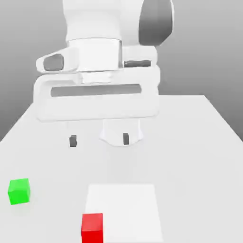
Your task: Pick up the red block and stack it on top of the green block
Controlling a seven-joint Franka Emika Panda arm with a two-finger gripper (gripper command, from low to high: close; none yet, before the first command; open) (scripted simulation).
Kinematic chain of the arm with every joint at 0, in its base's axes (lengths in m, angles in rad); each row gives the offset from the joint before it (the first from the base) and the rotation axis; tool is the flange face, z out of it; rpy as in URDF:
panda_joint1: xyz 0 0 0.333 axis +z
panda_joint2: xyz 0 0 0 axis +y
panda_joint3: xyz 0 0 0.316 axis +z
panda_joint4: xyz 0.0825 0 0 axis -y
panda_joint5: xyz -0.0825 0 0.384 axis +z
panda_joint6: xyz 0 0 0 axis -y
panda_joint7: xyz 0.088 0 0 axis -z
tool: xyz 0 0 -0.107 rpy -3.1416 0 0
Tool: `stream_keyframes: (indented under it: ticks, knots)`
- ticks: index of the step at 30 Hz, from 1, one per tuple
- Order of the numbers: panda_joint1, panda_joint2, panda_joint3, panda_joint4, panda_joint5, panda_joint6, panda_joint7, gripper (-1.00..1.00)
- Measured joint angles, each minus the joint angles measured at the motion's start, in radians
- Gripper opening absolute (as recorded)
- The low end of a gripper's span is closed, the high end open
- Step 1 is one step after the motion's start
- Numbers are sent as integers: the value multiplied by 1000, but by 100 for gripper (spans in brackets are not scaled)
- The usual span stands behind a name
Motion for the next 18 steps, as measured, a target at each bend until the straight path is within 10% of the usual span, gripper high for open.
stream_keyframes:
  ticks: [12, 13, 18]
  knots:
    - [-51, 431, 21, -15, 24, 227, -77, 0]
    - [-56, 453, 27, -11, 29, 245, -81, -100]
    - [-56, 452, 27, -11, 28, 244, -80, -100]
